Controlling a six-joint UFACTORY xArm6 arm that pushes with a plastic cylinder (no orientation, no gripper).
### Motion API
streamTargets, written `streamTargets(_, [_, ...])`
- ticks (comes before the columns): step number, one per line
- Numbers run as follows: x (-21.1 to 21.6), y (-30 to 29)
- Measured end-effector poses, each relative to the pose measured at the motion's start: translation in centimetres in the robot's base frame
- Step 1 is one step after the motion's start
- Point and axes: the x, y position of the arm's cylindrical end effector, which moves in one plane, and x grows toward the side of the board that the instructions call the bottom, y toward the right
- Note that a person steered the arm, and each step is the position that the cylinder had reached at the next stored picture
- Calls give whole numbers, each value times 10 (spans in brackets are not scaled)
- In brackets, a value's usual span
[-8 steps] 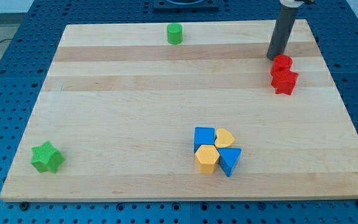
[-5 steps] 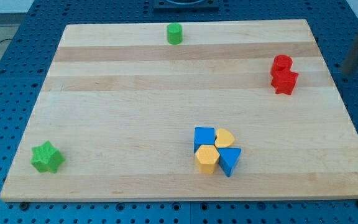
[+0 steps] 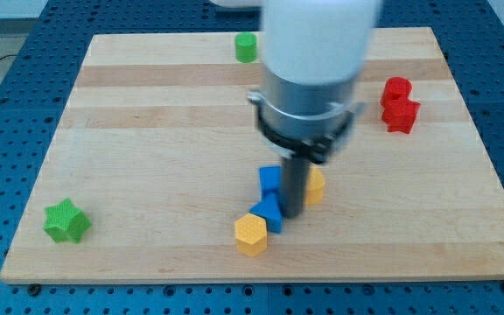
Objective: Move the yellow heart to the left of the red blocks
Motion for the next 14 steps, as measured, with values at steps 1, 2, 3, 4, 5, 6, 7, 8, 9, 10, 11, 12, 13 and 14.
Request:
streamTargets(1, [-32,-20])
streamTargets(2, [-11,-17])
streamTargets(3, [10,-6])
streamTargets(4, [8,31])
streamTargets(5, [-28,63])
streamTargets(6, [-57,95])
streamTargets(7, [-35,99])
streamTargets(8, [-42,90])
streamTargets(9, [-86,81])
streamTargets(10, [-113,88])
streamTargets(11, [-103,85])
streamTargets(12, [-59,74])
streamTargets(13, [-59,97])
streamTargets(14, [-97,107])
